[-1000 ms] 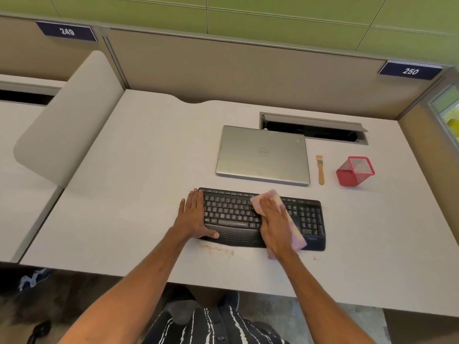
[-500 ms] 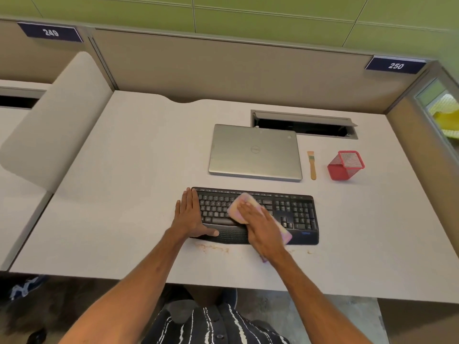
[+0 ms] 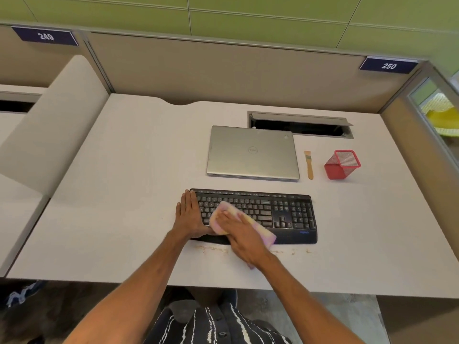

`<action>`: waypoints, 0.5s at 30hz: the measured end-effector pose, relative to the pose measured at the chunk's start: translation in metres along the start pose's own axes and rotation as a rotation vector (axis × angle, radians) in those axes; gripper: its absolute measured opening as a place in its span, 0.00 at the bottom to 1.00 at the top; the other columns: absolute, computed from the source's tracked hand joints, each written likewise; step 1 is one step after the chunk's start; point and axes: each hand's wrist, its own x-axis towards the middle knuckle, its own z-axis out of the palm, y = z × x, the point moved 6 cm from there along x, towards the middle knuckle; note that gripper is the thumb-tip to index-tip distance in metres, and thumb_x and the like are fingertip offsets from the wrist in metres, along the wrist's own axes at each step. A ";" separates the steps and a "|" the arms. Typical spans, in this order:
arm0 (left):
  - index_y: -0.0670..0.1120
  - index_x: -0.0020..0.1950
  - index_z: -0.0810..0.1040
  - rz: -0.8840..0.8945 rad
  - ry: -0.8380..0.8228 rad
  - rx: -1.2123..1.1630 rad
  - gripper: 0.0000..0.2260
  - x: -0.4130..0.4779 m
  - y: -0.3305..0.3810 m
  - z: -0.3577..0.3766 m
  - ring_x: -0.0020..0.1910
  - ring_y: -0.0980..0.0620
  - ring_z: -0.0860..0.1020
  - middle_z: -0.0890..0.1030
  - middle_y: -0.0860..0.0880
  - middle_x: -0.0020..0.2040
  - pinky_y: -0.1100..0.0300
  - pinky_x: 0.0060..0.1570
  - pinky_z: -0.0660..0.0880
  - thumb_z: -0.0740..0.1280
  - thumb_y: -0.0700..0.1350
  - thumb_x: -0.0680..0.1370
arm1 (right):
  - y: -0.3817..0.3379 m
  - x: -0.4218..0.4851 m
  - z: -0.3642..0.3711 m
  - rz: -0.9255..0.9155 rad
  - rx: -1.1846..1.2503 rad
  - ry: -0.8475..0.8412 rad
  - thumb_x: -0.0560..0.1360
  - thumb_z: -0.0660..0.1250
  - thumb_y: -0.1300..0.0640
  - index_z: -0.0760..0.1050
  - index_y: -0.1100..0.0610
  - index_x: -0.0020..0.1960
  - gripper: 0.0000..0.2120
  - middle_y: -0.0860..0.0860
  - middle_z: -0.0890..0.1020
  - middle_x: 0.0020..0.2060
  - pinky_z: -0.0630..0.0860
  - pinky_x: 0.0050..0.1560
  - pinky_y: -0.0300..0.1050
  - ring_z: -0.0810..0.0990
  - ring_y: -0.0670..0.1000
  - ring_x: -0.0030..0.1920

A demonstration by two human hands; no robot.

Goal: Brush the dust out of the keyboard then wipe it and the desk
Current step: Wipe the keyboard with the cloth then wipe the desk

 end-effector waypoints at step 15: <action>0.41 0.84 0.24 0.031 0.009 0.012 0.78 0.004 0.012 0.009 0.85 0.40 0.27 0.24 0.41 0.84 0.39 0.82 0.30 0.76 0.80 0.64 | 0.104 -0.069 -0.071 0.485 0.035 0.360 0.78 0.62 0.69 0.63 0.50 0.82 0.35 0.43 0.66 0.79 0.47 0.83 0.53 0.65 0.48 0.79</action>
